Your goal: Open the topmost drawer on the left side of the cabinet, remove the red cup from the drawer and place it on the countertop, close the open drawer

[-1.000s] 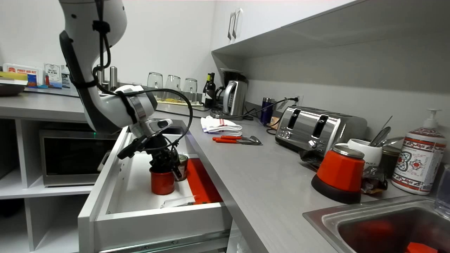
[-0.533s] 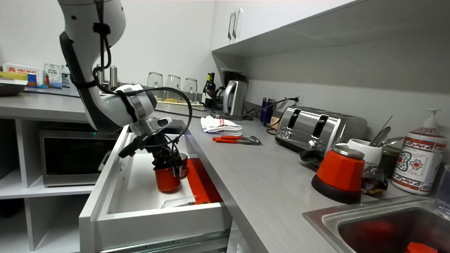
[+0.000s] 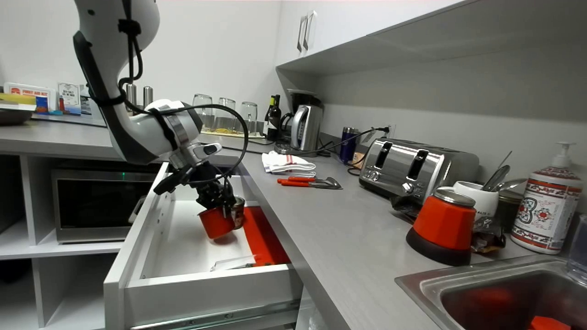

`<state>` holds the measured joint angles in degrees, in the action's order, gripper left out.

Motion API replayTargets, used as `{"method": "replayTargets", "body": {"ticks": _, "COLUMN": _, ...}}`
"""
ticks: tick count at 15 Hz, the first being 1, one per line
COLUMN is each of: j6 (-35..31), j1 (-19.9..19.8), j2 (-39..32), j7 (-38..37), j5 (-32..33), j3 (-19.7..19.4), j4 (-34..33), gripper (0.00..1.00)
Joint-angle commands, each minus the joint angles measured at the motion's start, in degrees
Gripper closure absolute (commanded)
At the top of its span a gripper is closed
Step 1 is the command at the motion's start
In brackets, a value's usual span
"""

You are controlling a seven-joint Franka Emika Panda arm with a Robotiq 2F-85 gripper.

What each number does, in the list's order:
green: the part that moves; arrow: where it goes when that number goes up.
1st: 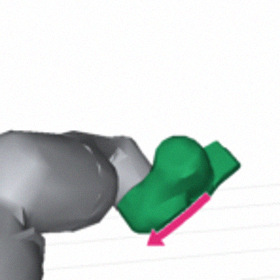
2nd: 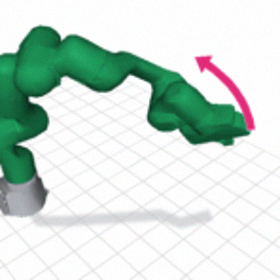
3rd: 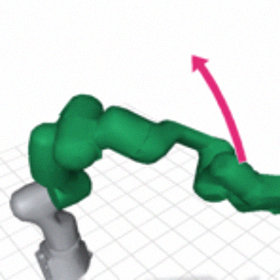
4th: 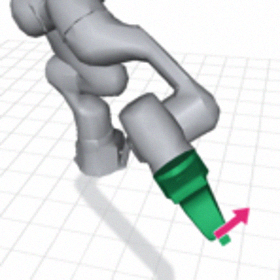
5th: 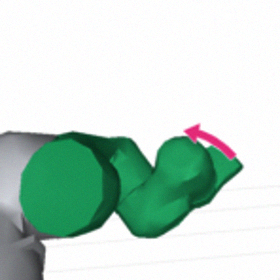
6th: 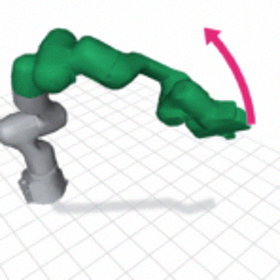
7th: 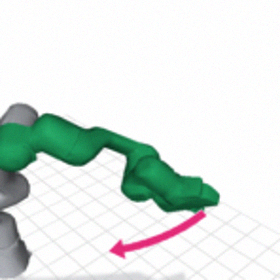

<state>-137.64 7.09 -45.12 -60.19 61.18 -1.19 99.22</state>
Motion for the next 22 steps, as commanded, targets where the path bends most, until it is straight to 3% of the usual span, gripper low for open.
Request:
{"method": "replayTargets", "body": {"ticks": 1, "j6": -5.7, "j1": 0.2, "j2": 4.5, "j7": 1.1, "j5": -0.2, "j3": -0.2, "j4": 3.5, "gripper": 0.98}}
{"method": "replayTargets", "body": {"ticks": 8, "j6": -16.9, "j1": -0.4, "j2": 11.0, "j7": 3.8, "j5": -1.2, "j3": -0.4, "j4": 8.6, "gripper": 0.98}}
{"method": "replayTargets", "body": {"ticks": 16, "j6": -18.0, "j1": -3.9, "j2": 22.1, "j7": 2.0, "j5": -2.1, "j3": 0.1, "j4": 12.5, "gripper": 0.98}}
{"method": "replayTargets", "body": {"ticks": 22, "j6": -16.7, "j1": -9.7, "j2": 25.1, "j7": 4.2, "j5": -12.8, "j3": 0.8, "j4": 13.1, "gripper": 0.98}}
